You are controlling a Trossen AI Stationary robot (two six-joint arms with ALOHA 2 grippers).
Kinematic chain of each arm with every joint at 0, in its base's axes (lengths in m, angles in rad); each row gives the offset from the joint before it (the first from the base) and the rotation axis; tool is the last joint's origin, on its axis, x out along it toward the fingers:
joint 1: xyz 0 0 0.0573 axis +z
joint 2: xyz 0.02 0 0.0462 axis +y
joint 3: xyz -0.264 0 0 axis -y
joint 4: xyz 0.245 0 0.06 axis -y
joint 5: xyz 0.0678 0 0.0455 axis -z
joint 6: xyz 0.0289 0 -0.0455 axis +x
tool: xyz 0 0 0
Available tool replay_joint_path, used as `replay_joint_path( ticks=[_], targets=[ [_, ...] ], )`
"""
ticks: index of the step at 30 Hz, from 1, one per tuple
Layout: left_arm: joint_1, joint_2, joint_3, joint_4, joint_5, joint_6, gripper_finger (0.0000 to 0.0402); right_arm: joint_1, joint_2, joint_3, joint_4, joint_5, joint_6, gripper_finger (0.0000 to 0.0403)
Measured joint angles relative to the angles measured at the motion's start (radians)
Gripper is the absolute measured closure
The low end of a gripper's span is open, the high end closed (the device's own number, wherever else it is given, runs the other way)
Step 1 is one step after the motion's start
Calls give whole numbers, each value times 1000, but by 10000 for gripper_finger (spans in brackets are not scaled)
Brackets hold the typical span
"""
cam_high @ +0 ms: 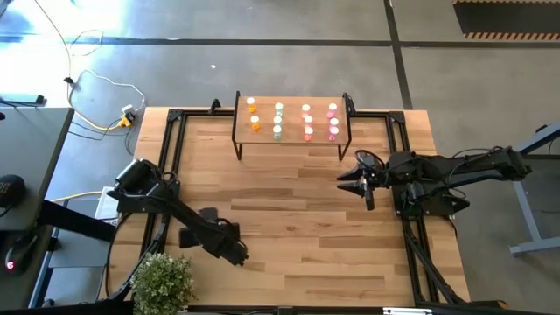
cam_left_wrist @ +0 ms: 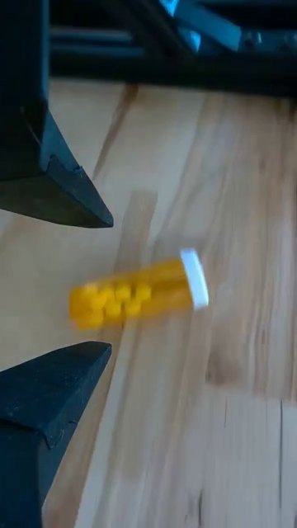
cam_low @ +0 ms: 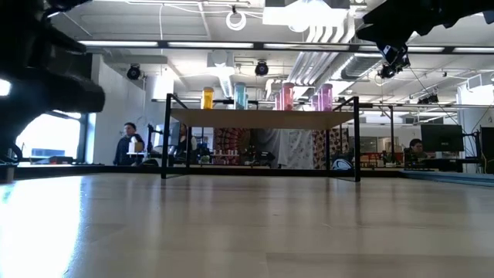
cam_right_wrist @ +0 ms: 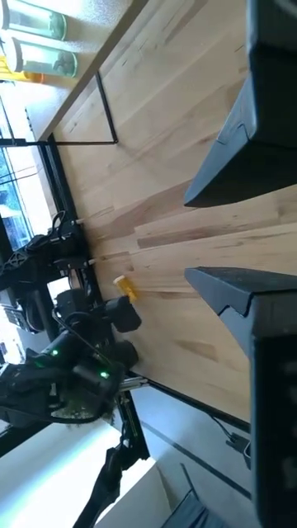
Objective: Pick and place medicine bottles onto shelf by color
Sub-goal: Put the orange pill bottle on the shelf aligned with the orange pill bottles
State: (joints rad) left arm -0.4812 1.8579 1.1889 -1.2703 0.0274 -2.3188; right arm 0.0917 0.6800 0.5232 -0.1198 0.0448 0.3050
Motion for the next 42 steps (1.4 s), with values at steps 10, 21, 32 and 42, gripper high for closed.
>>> replay_joint_path(
  ticks=[10,21,32,42],
  targets=[
    [-8,-163,-154,173,40,-8,172,0,0,0,-28,2,0,283],
    [37,-222,-260,306,45,-18,172,0,2,0,-34,7,0,283],
    [125,-223,-279,284,25,12,172,0,2,0,-34,8,0,283],
    [129,-223,-279,245,96,5,172,0,2,0,-38,8,7,283]
  ],
)
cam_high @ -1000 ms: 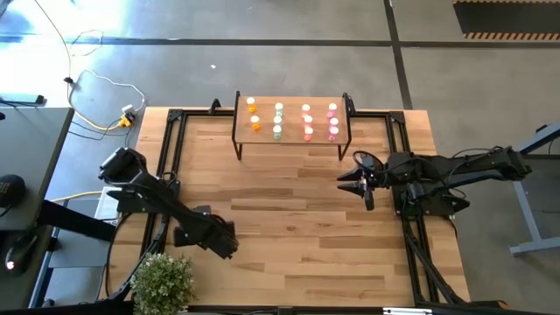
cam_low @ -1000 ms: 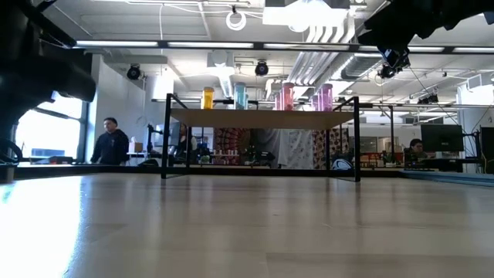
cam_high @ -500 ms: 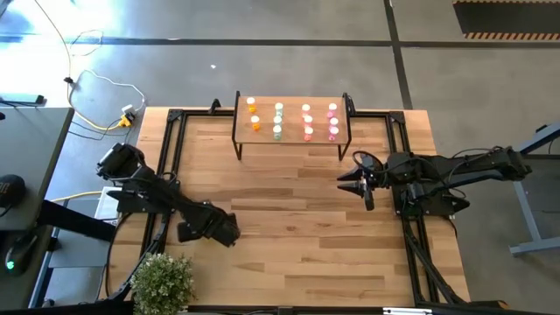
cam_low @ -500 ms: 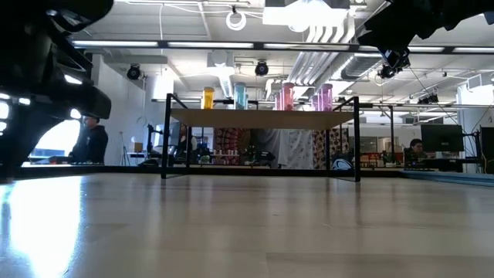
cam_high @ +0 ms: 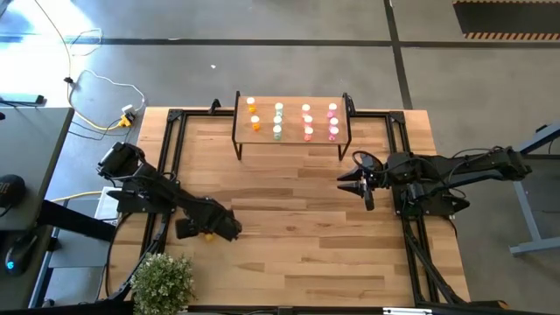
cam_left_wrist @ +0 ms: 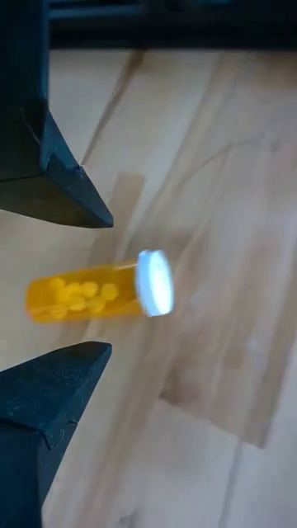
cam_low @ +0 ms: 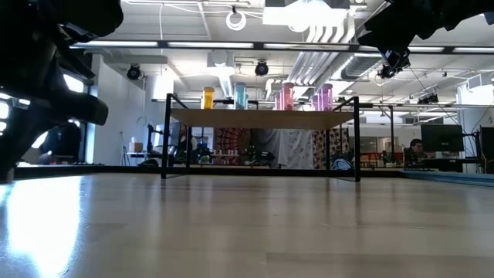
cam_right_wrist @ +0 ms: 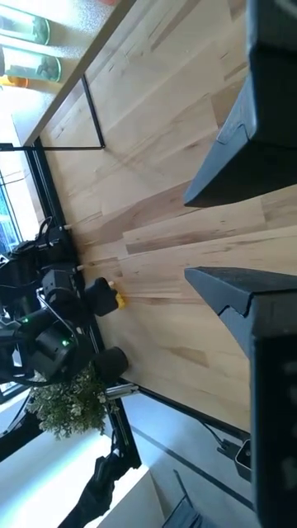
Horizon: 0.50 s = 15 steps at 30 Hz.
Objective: Pick and place medicine bottles onto shelf by color
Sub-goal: Put the orange pill bottle on the shelf aligned with the orange pill bottles
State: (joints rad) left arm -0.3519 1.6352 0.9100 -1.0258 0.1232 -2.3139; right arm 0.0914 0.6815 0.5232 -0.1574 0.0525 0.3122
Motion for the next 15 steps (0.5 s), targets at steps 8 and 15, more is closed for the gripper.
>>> replay_joint_path(
  ticks=[8,15],
  targets=[
    [-13,22,0,53,7,-28,172,0,0,0,-3,0,-7,283],
    [-14,59,0,80,15,-21,172,0,0,0,-4,0,-7,283]
  ],
)
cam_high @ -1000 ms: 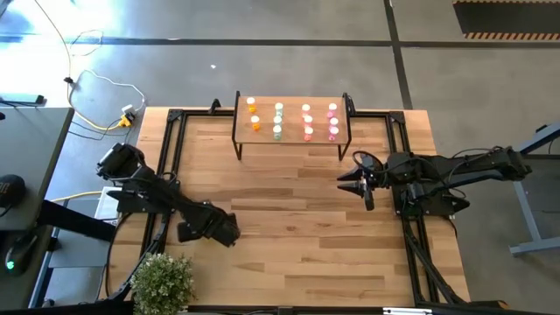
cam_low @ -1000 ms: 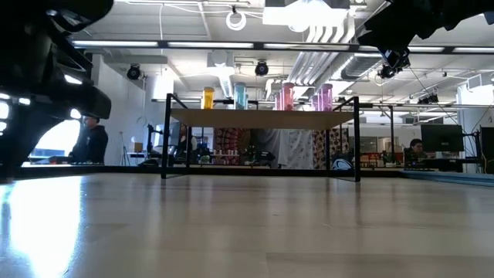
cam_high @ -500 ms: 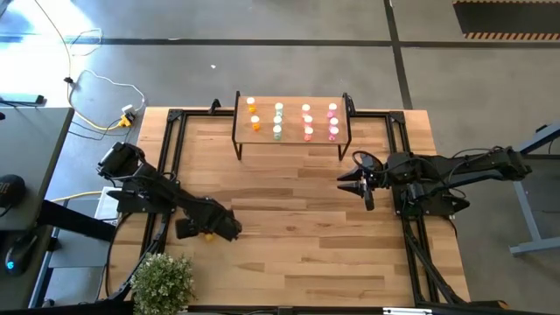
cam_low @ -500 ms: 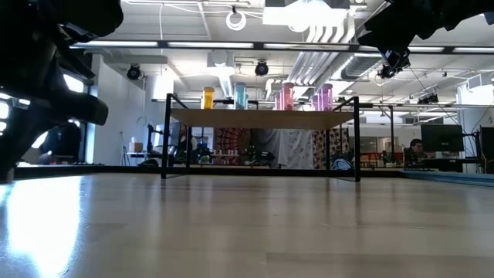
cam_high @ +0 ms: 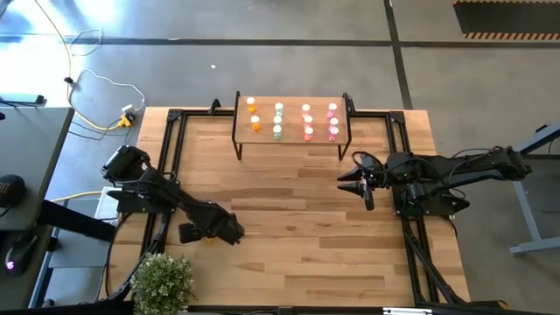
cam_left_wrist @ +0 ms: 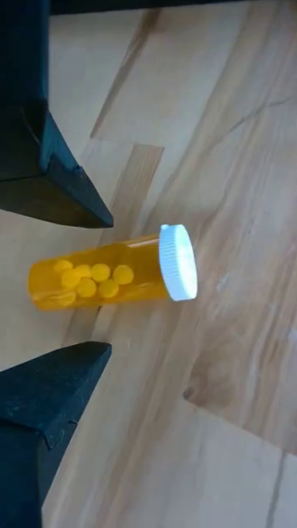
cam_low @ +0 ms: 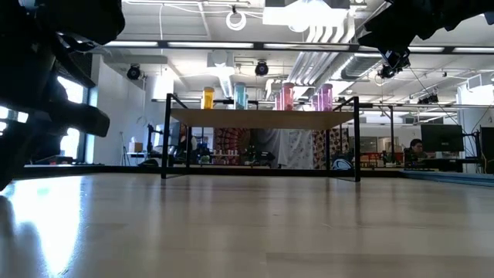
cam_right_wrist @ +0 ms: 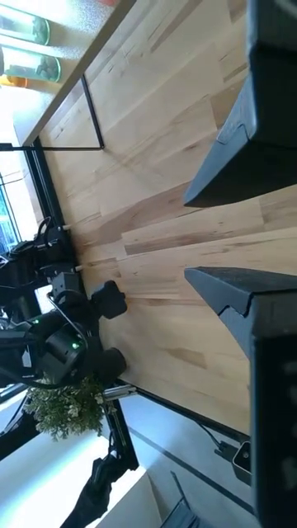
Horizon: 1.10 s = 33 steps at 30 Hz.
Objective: Pick and place medicine bottles onto shelf by color
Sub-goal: Put the orange pill bottle on the shelf aligned with the orange pill bottles
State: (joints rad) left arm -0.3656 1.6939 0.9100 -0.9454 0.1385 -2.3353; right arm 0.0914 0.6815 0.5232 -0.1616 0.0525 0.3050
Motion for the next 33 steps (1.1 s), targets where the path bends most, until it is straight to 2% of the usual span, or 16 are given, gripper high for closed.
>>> replay_joint_path(
  ticks=[8,18,23,33],
  targets=[
    [-2,19,2,8,10,12,184,0,0,0,0,0,0,283],
    [-2,21,2,26,-2,41,265,0,0,0,0,0,0,283],
    [-2,21,1,37,-4,64,292,0,0,0,0,0,0,283],
    [-2,22,5,62,-13,175,301,0,0,0,0,0,0,283]
  ],
)
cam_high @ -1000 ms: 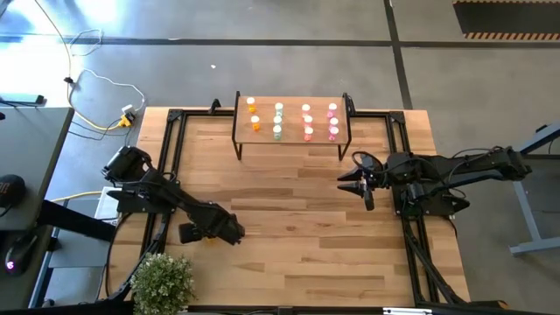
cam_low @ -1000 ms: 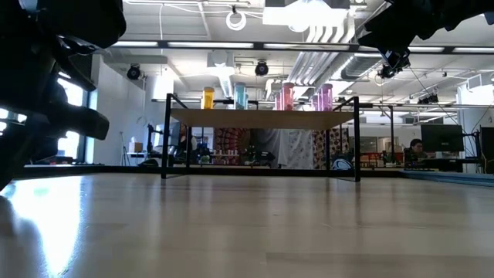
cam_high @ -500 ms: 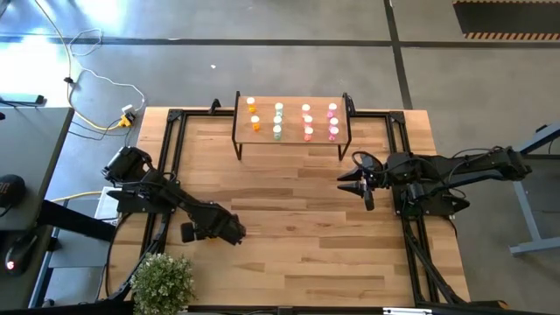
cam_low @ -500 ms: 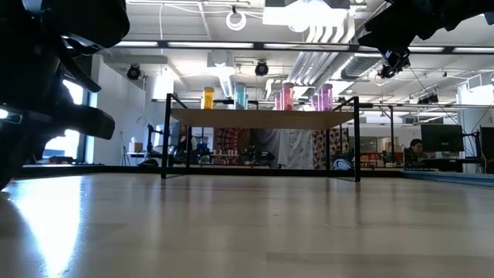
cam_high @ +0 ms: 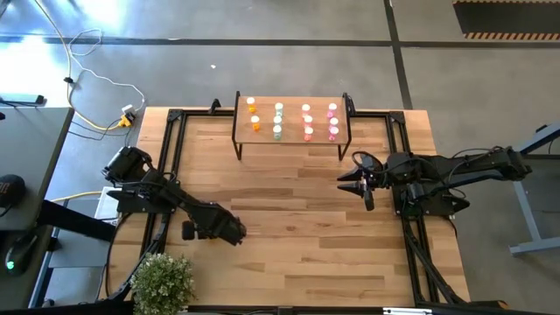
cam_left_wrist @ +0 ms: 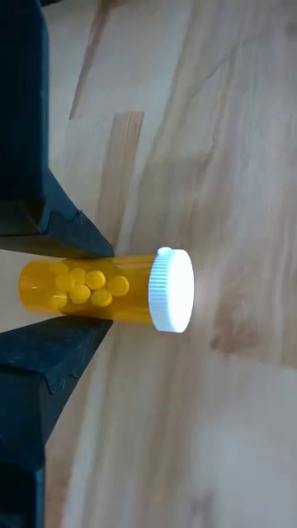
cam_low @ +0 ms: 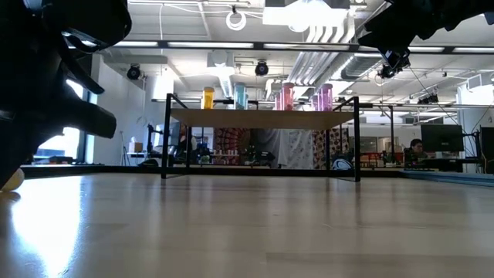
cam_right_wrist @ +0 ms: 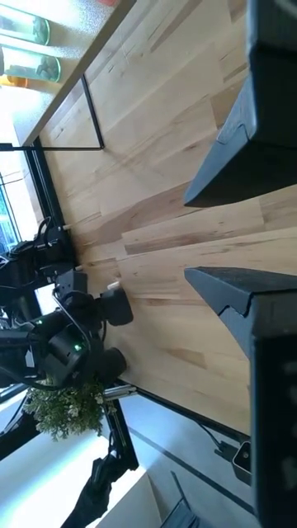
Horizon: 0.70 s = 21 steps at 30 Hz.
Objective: Pick and place medicine bottles onto shelf by color
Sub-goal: Put the orange pill bottle on the shelf aligned with the orange pill bottles
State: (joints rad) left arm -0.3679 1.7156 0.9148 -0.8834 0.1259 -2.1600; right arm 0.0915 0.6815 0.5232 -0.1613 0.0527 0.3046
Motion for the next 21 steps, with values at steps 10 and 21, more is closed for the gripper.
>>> replay_joint_path(
  ticks=[10,21],
  targets=[
    [0,-2,97,29,-103,359,300,0,0,0,55,0,61,283],
    [59,-35,204,23,-218,806,300,0,0,0,272,103,192,214]
  ],
)
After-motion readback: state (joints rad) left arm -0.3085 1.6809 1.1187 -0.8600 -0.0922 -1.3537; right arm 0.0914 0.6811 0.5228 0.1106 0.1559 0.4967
